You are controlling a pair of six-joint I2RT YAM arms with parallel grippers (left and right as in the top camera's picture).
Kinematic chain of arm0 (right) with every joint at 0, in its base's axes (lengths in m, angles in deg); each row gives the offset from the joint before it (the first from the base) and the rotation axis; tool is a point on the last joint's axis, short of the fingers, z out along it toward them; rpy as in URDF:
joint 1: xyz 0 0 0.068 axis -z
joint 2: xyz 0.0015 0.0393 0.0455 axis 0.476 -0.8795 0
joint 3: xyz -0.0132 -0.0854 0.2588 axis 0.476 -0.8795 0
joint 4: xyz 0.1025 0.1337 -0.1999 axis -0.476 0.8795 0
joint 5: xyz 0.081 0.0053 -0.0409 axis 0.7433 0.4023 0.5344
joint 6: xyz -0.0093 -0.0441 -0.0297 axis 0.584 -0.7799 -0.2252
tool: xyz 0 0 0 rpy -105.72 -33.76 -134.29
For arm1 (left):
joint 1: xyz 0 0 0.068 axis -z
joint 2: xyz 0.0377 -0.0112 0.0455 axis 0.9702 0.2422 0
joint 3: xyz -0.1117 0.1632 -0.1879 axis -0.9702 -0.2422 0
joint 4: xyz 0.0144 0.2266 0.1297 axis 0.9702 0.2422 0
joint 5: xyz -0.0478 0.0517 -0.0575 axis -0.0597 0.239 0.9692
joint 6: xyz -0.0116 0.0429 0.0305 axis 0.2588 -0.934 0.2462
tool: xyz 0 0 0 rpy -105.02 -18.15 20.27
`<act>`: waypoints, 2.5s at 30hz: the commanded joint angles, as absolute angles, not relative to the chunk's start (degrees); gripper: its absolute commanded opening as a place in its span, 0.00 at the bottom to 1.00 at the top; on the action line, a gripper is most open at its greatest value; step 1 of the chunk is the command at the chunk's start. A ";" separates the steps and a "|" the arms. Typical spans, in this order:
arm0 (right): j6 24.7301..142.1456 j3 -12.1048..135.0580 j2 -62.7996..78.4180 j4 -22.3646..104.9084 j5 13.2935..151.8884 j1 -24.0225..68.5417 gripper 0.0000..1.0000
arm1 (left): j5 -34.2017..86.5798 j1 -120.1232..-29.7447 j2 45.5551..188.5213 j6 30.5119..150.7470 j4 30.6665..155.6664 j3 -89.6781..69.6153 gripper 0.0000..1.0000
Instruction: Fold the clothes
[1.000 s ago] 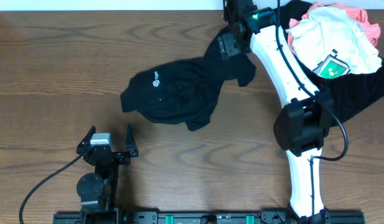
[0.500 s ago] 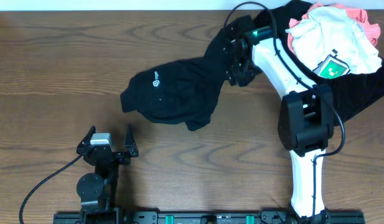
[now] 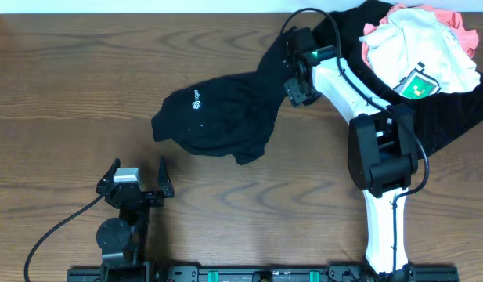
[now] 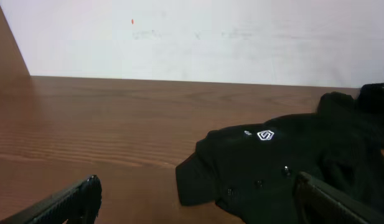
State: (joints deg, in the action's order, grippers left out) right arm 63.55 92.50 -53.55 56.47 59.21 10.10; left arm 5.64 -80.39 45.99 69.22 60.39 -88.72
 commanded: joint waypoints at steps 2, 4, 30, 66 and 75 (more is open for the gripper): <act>70.91 92.50 -52.24 56.45 52.50 10.03 0.74 | 6.21 -80.58 45.62 69.29 62.36 -89.68 0.98; 72.55 92.50 -52.24 56.93 52.48 10.03 0.70 | 6.21 -80.58 45.62 69.29 62.38 -89.68 0.98; 81.34 87.74 -53.01 54.18 67.70 12.28 0.43 | 6.21 -80.58 45.62 69.29 62.38 -89.68 0.98; 65.65 94.62 -29.31 82.81 72.11 14.64 0.86 | 6.21 -80.58 45.62 69.26 62.38 -89.68 0.98; 71.24 94.64 -26.54 83.14 75.98 14.53 0.99 | 6.21 -80.58 45.62 69.26 62.38 -89.68 0.98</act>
State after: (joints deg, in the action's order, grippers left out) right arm 68.75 94.45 -29.03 83.36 73.36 14.45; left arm 5.64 -80.39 45.99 69.22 60.39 -88.72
